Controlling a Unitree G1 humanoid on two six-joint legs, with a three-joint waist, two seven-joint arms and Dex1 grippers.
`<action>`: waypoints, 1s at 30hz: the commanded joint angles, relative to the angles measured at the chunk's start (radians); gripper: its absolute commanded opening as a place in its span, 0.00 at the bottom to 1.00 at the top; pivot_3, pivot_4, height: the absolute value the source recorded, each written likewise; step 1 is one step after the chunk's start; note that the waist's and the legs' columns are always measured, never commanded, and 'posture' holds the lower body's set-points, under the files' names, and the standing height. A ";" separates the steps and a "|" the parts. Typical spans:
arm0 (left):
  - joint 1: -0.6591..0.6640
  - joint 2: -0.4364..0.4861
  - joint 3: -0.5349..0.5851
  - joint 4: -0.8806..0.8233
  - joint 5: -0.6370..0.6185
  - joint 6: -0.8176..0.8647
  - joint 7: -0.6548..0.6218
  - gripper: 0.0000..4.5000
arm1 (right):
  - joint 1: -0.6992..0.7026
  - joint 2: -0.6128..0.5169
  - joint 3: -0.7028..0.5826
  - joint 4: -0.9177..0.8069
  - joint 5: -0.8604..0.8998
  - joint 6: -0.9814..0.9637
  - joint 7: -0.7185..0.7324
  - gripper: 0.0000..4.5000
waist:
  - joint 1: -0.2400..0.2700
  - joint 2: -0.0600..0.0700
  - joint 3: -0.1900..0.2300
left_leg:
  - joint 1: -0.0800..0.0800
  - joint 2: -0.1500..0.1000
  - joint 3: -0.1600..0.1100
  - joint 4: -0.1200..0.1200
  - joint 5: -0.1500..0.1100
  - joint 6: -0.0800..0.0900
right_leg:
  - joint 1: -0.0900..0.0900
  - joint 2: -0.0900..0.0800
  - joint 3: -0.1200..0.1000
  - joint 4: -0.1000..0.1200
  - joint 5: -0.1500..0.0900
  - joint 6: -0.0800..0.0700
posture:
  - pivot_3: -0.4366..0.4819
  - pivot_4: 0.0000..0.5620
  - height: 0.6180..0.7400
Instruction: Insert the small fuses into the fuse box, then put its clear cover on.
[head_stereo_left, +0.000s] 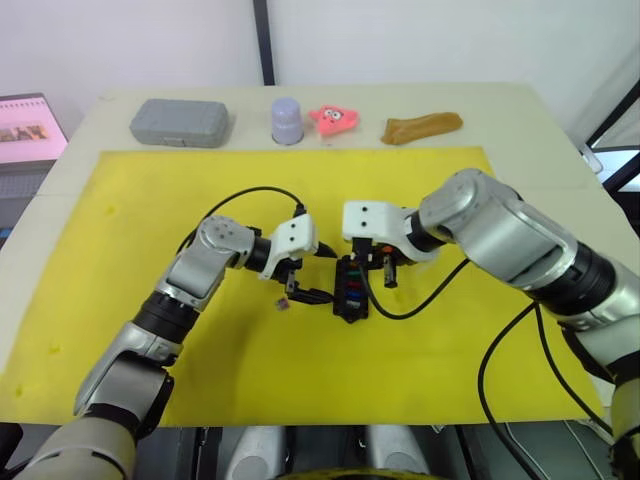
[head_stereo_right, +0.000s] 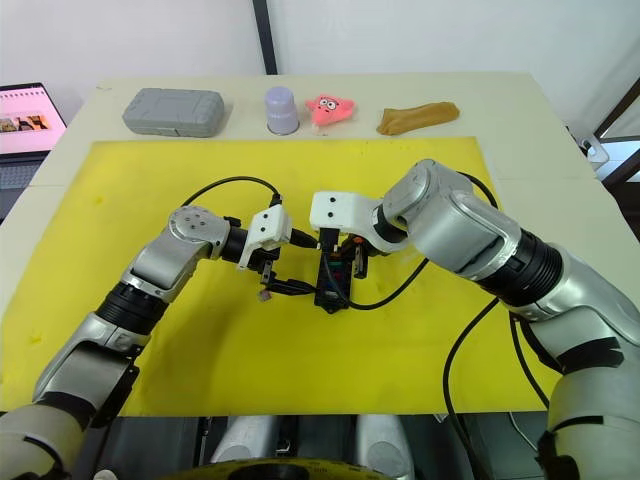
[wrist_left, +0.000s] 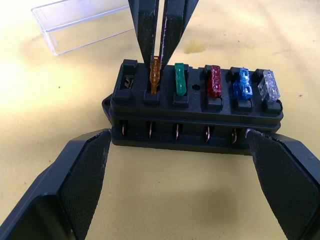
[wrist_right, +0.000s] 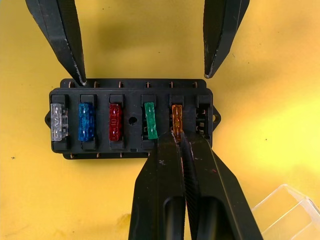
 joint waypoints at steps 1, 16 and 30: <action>-0.007 0.001 0.014 -0.021 0.003 -0.015 -0.002 1.00 | -0.012 0.007 -0.003 -0.027 0.000 -0.007 -0.004 0.21 | 0.000 0.000 0.000 | 0.000 0.000 0.000 0.000 0.000 0.000 | 0.000 0.000 0.000 0.000 0.000 0.000 | 0.48 0.27 1.00; -0.003 -0.001 0.015 -0.005 0.007 -0.028 0.001 1.00 | -0.038 -0.043 -0.097 -0.053 0.054 -0.017 0.040 0.21 | 0.002 0.000 0.000 | 0.000 0.000 0.000 0.000 0.000 0.000 | 0.000 0.000 0.000 0.000 0.000 0.000 | 0.48 0.27 1.00; -0.009 -0.010 0.018 0.015 0.015 -0.043 -0.003 1.00 | 0.327 0.031 -0.527 -0.117 0.212 -0.275 -0.075 0.21 | 0.004 -0.001 0.000 | 0.000 -0.001 0.000 0.000 0.000 0.000 | 0.001 -0.001 0.000 0.000 0.000 0.001 | 0.48 0.27 1.00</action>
